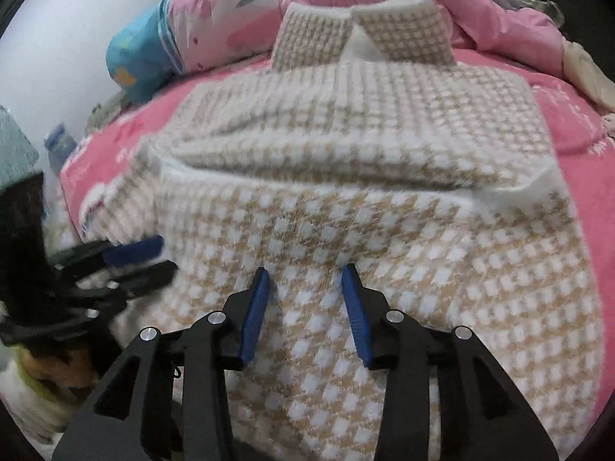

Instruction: Fold large clothes

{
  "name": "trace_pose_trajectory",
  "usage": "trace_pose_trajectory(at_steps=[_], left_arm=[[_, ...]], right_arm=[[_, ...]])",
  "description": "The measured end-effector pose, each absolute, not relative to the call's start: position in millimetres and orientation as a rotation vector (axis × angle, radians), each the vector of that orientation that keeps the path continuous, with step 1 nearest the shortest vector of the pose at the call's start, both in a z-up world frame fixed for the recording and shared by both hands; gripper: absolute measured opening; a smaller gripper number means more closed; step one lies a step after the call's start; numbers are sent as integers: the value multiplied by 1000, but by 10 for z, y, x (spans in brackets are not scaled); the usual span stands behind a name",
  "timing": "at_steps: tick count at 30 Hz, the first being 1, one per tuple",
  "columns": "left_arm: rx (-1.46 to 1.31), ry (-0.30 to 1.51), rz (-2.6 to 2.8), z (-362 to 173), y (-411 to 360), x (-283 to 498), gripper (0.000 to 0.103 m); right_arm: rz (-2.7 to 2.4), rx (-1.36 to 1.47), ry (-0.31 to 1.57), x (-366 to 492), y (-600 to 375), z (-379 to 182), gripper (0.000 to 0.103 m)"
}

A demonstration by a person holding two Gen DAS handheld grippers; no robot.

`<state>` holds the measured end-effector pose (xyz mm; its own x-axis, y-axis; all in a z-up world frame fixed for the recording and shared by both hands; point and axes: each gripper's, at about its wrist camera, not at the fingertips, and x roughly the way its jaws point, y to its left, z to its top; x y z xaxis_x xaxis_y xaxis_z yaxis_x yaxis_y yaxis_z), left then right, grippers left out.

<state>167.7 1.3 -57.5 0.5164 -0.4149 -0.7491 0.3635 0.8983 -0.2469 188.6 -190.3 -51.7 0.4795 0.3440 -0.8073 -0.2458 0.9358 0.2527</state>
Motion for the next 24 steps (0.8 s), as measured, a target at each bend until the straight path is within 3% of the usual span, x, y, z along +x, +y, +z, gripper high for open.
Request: trace_pose_trajectory(at_steps=[5, 10, 21, 24], left_arm=[[-77, 917, -455, -578, 63, 1613, 42], [-81, 919, -442, -582, 42, 1608, 42], [-108, 898, -420, -558, 126, 1477, 42], [-113, 893, -419, -574, 151, 1444, 42]], right_arm=[[364, 87, 999, 1491, -2113, -265, 38], [291, 114, 1095, 1646, -2188, -824, 38], [322, 93, 983, 1573, -2106, -255, 38], [346, 28, 1036, 1804, -1879, -509, 38]])
